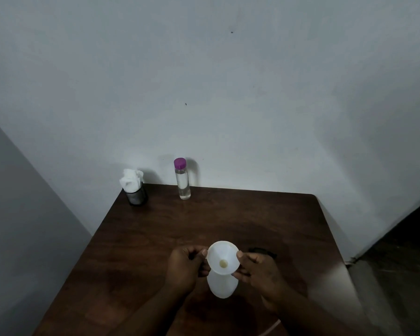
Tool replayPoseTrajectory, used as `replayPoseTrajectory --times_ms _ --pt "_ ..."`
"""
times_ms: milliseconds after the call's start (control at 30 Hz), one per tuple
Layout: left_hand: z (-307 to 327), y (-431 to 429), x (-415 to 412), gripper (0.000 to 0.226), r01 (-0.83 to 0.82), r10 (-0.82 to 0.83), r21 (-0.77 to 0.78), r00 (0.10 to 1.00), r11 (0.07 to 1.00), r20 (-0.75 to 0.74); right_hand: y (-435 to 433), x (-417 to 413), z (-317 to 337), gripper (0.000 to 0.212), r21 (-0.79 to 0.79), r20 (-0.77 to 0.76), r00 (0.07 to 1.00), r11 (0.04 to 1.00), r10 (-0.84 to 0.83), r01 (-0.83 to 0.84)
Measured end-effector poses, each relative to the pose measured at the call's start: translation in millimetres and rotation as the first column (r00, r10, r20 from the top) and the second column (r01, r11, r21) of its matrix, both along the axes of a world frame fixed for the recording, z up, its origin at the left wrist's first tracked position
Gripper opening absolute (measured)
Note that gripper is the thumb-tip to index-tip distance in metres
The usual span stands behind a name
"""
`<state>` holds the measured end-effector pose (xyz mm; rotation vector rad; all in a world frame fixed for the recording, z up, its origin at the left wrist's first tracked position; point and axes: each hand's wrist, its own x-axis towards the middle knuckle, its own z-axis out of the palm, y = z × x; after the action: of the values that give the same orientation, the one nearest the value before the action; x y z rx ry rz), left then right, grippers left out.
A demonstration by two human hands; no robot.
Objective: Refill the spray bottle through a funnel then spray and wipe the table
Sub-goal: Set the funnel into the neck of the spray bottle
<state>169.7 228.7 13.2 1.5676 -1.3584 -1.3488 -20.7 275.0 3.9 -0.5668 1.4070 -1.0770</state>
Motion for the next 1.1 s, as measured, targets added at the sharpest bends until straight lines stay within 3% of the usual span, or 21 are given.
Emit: replayPoseTrajectory --times_ms 467,733,933,1100 --pt "5.2 -3.9 10.1 0.015 0.048 -0.047 0.027 0.998 0.998 -0.044 -1.1 -3.7 3.0 0.027 0.024 -0.013 0.997 0.997 -0.071 0.071" --pt "3.6 -8.4 10.7 0.025 0.000 -0.001 0.009 0.998 1.000 0.069 -19.5 -26.1 12.0 0.030 -0.041 -0.072 0.996 0.998 -0.047 0.044" --pt "2.6 -33.3 15.3 0.041 -0.113 0.149 -0.161 0.961 0.980 0.233 -57.0 -37.1 30.4 0.028 -0.105 -0.132 0.991 0.994 0.014 -0.028" --pt "8.7 -68.3 21.1 0.024 -0.129 0.189 -0.244 0.951 0.961 0.245 -98.6 -21.5 46.9 0.026 -0.156 -0.184 0.980 0.982 0.074 -0.103"
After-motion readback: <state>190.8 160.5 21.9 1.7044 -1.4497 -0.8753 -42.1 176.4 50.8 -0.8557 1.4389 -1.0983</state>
